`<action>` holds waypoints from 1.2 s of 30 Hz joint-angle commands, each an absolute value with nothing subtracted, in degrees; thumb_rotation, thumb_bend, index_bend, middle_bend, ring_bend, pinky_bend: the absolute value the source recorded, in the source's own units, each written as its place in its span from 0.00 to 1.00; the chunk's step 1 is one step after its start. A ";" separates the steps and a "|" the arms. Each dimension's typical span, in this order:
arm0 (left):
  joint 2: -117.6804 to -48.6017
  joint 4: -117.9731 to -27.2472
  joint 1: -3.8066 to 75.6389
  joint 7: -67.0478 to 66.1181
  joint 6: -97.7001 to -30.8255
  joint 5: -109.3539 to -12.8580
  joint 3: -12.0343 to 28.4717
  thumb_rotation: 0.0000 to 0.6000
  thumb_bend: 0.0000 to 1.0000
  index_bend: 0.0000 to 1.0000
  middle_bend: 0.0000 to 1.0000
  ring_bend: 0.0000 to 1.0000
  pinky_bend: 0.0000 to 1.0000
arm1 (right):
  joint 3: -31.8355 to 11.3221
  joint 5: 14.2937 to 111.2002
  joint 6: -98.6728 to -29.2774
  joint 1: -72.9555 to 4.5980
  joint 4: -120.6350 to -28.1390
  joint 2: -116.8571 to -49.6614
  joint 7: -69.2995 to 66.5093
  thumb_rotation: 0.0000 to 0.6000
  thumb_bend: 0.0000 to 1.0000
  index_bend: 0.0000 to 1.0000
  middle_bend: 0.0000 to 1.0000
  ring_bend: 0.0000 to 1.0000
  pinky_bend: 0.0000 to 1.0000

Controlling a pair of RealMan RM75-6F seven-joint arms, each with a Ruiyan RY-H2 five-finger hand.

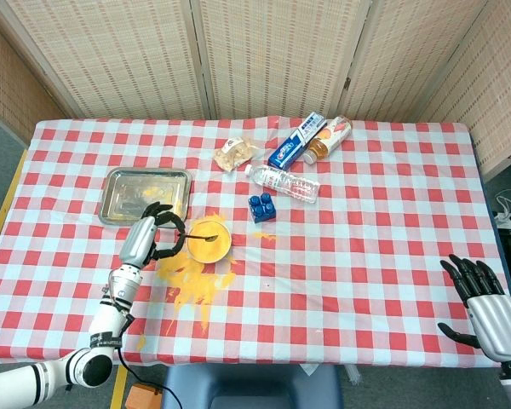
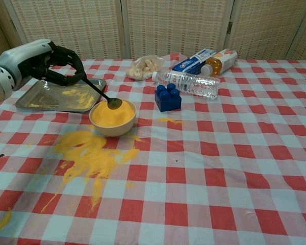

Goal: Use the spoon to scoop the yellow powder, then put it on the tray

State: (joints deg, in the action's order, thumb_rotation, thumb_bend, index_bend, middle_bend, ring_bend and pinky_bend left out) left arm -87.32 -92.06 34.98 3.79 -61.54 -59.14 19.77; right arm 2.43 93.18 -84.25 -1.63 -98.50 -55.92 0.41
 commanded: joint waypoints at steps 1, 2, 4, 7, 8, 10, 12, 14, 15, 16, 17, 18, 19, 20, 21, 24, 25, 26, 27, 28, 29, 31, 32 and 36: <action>-84.77 -93.24 35.63 5.26 -56.53 -51.99 21.88 1.00 0.68 0.83 0.44 0.15 0.05 | 2.46 93.16 -84.18 -1.63 -98.54 -55.96 0.53 1.00 0.06 0.00 0.00 0.00 0.00; -84.39 -93.36 35.71 5.74 -55.81 -51.10 22.17 1.00 0.68 0.83 0.44 0.15 0.05 | 2.47 93.14 -84.19 -1.61 -98.54 -55.97 0.53 1.00 0.06 0.00 0.00 0.00 0.00; -83.70 -93.53 35.83 6.28 -54.94 -50.13 22.47 1.00 0.68 0.83 0.44 0.15 0.05 | 2.40 93.12 -84.38 -1.55 -98.60 -55.94 0.56 1.00 0.06 0.00 0.00 0.00 0.00; -83.27 -93.83 35.97 6.66 -54.83 -49.98 22.66 1.00 0.68 0.83 0.44 0.15 0.05 | 2.41 93.06 -84.33 -1.54 -98.62 -56.00 0.68 1.00 0.06 0.00 0.00 0.00 0.00; -83.14 -93.95 36.01 6.84 -54.80 -49.98 22.76 1.00 0.68 0.83 0.44 0.15 0.05 | 2.40 93.05 -84.32 -1.54 -98.62 -56.02 0.72 1.00 0.06 0.00 0.00 0.00 0.00; -82.85 -93.91 36.22 7.46 -54.60 -50.06 23.17 1.00 0.68 0.83 0.44 0.15 0.05 | 2.37 92.94 -84.27 -1.54 -98.63 -56.05 0.78 1.00 0.06 0.00 0.00 0.00 0.00; -82.68 -93.32 36.49 8.26 -54.43 -50.01 23.84 1.00 0.68 0.83 0.44 0.15 0.05 | 2.28 92.73 -84.29 -1.52 -98.65 -56.04 0.77 1.00 0.06 0.00 0.00 0.00 0.00; -82.58 -91.81 37.02 9.50 -53.86 -49.75 24.87 1.00 0.68 0.83 0.44 0.15 0.05 | 2.12 92.40 -84.37 -1.47 -98.63 -56.08 0.76 1.00 0.06 0.00 0.00 0.00 0.00; -82.59 -90.86 37.32 10.09 -53.50 -49.48 25.39 1.00 0.68 0.83 0.44 0.15 0.05 | 2.04 92.27 -84.42 -1.45 -98.63 -56.11 0.78 1.00 0.06 0.00 0.00 0.00 0.00; -82.71 -89.29 37.86 10.89 -52.90 -48.95 26.17 1.00 0.68 0.83 0.44 0.15 0.05 | 1.93 92.14 -84.51 -1.43 -98.60 -56.19 0.87 1.00 0.06 0.00 0.00 0.00 0.00; -82.85 -87.90 38.36 11.53 -52.31 -48.47 26.82 1.00 0.68 0.83 0.44 0.15 0.05 | 1.88 92.05 -84.55 -1.41 -98.56 -56.27 1.00 1.00 0.06 0.00 0.00 0.00 0.00; -83.02 -86.37 38.93 12.22 -51.46 -47.91 27.44 1.00 0.68 0.83 0.44 0.15 0.05 | 1.82 91.97 -84.59 -1.39 -98.52 -56.36 1.15 1.00 0.06 0.00 0.00 0.00 0.00; -83.26 -83.98 39.78 12.97 -50.07 -47.02 28.11 1.00 0.69 0.83 0.44 0.15 0.05 | 1.72 91.86 -84.66 -1.38 -98.49 -56.51 1.41 1.00 0.06 0.00 0.00 0.00 0.00; -83.56 -81.93 40.51 13.35 -49.05 -46.33 28.55 1.00 0.69 0.83 0.44 0.15 0.05 | 1.67 91.76 -84.65 -1.37 -98.47 -56.61 1.63 1.00 0.06 0.00 0.00 0.00 0.00; -84.02 -79.69 41.24 13.78 -48.11 -45.77 28.91 1.00 0.68 0.83 0.44 0.15 0.05 | 1.63 91.64 -84.64 -1.36 -98.47 -56.72 1.86 1.00 0.06 0.00 0.00 0.00 0.00; -86.12 -71.14 43.74 15.51 -44.64 -44.99 29.65 1.00 0.68 0.83 0.44 0.15 0.05 | 1.36 91.01 -84.58 -1.32 -98.48 -57.10 2.75 1.00 0.06 0.00 0.00 0.00 0.00; -87.12 -67.48 44.65 16.83 -42.88 -45.25 29.84 1.00 0.68 0.83 0.44 0.14 0.05 | 1.25 90.72 -84.54 -1.32 -98.49 -57.23 3.10 1.00 0.06 0.00 0.00 0.00 0.00; -87.84 -64.73 45.24 18.11 -41.28 -45.49 29.95 1.00 0.67 0.83 0.44 0.14 0.05 | 1.16 90.45 -84.49 -1.31 -98.52 -57.31 3.32 1.00 0.06 0.00 0.00 0.00 0.00; -88.84 -61.13 45.97 20.10 -39.00 -45.72 30.22 1.00 0.67 0.83 0.44 0.14 0.05 | 1.02 90.05 -84.37 -1.32 -98.53 -57.43 3.66 1.00 0.06 0.00 0.00 0.00 0.00; -89.54 -58.51 46.51 21.68 -37.27 -45.95 30.49 1.00 0.67 0.83 0.44 0.14 0.05 | 0.92 89.76 -84.28 -1.33 -98.54 -57.52 3.93 1.00 0.06 0.00 0.00 0.00 0.00; -90.23 -55.96 47.06 23.30 -35.59 -46.30 30.78 1.00 0.67 0.83 0.44 0.14 0.05 | 0.82 89.45 -84.18 -1.34 -98.55 -57.62 4.20 1.00 0.06 0.00 0.00 0.00 0.00; -91.95 -50.17 48.32 26.72 -32.52 -47.71 31.28 1.00 0.67 0.83 0.44 0.14 0.05 | 0.61 88.79 -83.93 -1.39 -98.58 -57.85 4.87 1.00 0.06 0.00 0.00 0.00 0.00; -92.77 -47.72 48.85 28.08 -31.54 -48.51 31.39 1.00 0.66 0.83 0.44 0.14 0.05 | 0.53 88.55 -83.87 -1.40 -98.62 -57.94 5.15 1.00 0.06 0.00 0.00 0.00 0.00; -96.13 -37.99 50.98 34.47 -27.17 -52.42 31.49 1.00 0.65 0.83 0.44 0.14 0.04 | 0.19 87.59 -83.64 -1.43 -98.71 -58.40 6.42 1.00 0.06 0.00 0.00 0.00 0.00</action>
State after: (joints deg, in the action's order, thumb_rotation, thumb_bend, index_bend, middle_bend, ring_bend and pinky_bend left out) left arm -92.54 -44.93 48.24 28.68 -32.06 -49.24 30.73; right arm 0.26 87.69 -83.70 -1.42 -98.68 -58.31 6.29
